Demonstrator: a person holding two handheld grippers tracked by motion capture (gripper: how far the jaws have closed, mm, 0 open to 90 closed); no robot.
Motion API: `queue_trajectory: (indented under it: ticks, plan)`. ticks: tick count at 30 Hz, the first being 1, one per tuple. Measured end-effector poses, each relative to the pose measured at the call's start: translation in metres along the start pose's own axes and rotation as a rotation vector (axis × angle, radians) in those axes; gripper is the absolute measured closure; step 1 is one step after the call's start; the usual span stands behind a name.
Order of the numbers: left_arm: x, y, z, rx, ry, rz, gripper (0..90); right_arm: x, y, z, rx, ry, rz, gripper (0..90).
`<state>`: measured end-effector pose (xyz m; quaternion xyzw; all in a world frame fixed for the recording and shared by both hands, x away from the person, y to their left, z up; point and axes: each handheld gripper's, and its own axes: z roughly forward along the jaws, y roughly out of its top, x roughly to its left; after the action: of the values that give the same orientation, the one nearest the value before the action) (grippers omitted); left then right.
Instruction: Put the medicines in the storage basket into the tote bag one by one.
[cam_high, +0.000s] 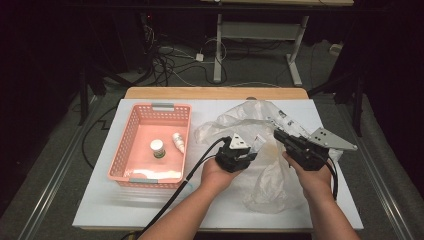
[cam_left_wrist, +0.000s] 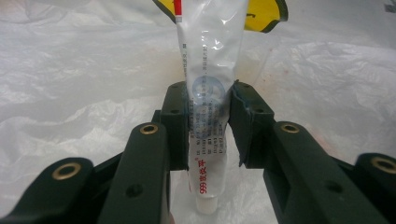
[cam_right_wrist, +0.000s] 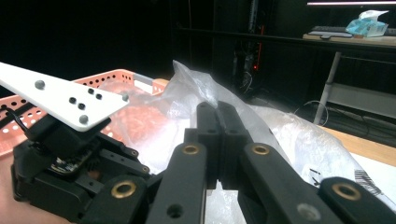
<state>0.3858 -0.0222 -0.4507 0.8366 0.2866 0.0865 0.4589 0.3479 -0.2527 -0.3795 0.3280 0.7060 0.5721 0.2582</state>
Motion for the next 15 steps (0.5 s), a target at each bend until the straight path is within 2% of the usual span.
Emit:
queue_trajectory:
  ticks: [8,14,15]
  plan:
    - [0.001,0.000,0.014,-0.006,0.002,-0.015,67.6,-0.002,0.000,-0.001,-0.009,-0.003,0.001,90.0]
    - [0.002,-0.001,0.026,0.008,0.013,-0.013,67.5,-0.003,0.000,-0.001,-0.011,-0.006,0.005,90.0]
    - [0.002,-0.002,0.029,0.010,0.006,-0.023,67.5,-0.004,0.000,-0.001,-0.012,-0.007,0.003,90.0]
